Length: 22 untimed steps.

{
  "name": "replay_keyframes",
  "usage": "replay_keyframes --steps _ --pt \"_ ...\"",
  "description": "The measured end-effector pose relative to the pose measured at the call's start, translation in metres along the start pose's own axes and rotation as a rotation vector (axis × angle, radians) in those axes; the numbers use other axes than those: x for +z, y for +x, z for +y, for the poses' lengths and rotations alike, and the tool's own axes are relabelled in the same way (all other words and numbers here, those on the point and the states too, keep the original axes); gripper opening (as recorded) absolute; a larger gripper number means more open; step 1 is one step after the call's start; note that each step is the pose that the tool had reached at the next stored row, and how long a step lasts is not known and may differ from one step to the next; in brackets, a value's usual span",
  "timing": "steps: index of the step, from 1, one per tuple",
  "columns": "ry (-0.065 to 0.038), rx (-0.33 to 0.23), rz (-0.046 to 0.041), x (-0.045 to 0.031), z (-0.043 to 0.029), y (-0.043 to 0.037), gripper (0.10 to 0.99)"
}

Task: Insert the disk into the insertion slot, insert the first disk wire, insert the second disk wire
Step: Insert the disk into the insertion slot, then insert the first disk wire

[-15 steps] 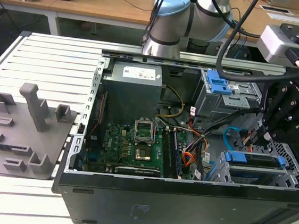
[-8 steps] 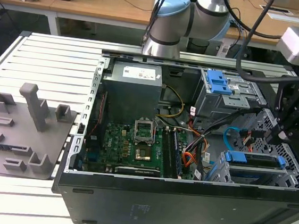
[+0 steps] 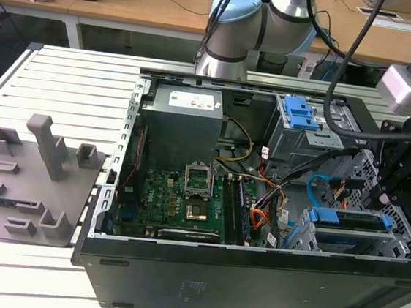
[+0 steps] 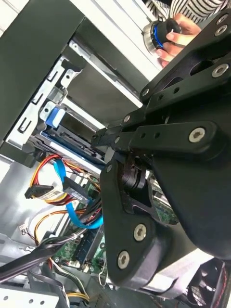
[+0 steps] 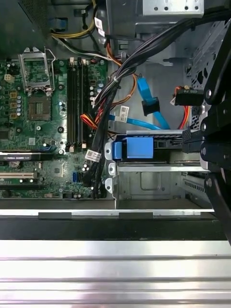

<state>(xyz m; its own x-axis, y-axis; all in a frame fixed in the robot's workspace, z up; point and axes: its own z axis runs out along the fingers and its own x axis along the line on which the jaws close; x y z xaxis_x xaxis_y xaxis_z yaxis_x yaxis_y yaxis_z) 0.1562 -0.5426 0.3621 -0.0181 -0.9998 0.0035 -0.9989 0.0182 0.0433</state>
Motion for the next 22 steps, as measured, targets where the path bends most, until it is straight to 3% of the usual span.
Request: replay_keyframes --steps 6,22 --pt "-0.001 0.000 0.0001 0.0059 -0.0094 -0.0002 0.106" --pt "-0.001 0.000 0.0000 0.0062 -0.0103 -0.0003 0.114"
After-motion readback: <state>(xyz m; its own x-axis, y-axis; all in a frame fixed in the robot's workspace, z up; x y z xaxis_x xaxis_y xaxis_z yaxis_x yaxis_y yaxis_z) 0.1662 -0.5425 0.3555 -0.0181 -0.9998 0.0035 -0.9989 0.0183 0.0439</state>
